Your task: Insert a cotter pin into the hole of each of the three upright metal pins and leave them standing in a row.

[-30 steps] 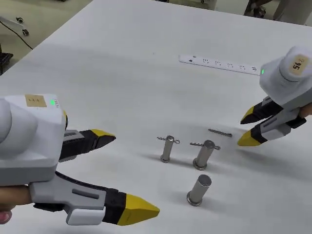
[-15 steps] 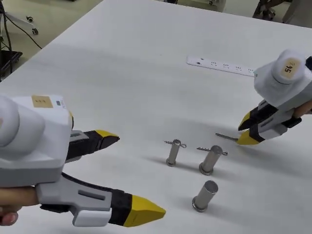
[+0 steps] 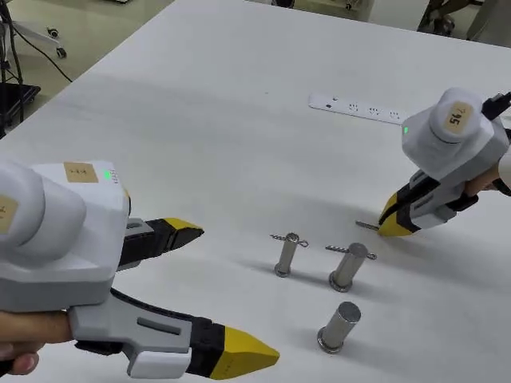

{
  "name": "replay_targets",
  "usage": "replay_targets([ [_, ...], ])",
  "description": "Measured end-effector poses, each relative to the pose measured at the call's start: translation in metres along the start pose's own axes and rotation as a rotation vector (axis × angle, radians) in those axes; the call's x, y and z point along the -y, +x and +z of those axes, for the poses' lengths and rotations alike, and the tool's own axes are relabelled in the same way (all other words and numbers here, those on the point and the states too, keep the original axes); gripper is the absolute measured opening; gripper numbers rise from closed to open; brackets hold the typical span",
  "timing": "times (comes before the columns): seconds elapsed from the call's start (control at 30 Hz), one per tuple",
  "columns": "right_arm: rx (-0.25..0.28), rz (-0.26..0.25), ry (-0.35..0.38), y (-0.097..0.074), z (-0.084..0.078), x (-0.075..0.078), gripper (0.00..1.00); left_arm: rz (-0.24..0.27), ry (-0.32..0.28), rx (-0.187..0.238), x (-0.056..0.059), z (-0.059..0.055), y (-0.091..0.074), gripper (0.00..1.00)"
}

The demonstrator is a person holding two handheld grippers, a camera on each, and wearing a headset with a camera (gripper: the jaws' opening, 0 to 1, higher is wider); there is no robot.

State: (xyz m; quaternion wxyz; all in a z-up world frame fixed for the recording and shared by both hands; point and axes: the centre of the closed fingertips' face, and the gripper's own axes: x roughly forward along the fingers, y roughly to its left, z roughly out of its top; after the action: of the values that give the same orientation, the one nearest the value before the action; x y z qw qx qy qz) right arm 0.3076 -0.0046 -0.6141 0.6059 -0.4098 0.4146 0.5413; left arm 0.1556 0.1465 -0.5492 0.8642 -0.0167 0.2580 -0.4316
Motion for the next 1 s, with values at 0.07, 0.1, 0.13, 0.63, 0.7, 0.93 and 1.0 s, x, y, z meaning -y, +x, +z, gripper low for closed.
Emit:
replay_targets([
  [0.07,-0.009,0.0,-0.017,0.0004,0.0,0.0,0.01,-0.003,0.001,-0.006,0.0003,-0.0009,0.001,0.95],
  [0.1,-0.01,0.002,-0.024,0.0003,-0.0004,-0.0002,0.01,-0.004,0.002,-0.007,0.0006,-0.0012,0.0013,0.95],
  [0.13,-0.011,0.004,-0.026,0.0003,-0.0002,-0.0001,0.01,-0.007,0.004,-0.008,0.0012,-0.0013,0.0018,0.95],
  [0.63,-0.078,0.048,-0.066,0.0032,0.0003,0.0047,0.0,-0.003,0.013,0.006,0.0014,0.003,-0.0002,0.91],
  [0.7,-0.08,0.05,-0.077,0.0031,0.0002,0.0043,0.0,0.001,0.011,0.003,0.0005,0.0026,-0.0013,0.91],
  [0.93,-0.067,0.028,-0.052,0.0043,-0.0001,0.0068,0.0,0.012,0.011,0.009,-0.0022,0.0035,-0.0045,0.9],
  [1.0,-0.058,0.021,-0.059,0.0043,0.0005,0.0056,0.0,0.017,0.012,0.011,-0.0032,0.0037,-0.005,0.9],
])
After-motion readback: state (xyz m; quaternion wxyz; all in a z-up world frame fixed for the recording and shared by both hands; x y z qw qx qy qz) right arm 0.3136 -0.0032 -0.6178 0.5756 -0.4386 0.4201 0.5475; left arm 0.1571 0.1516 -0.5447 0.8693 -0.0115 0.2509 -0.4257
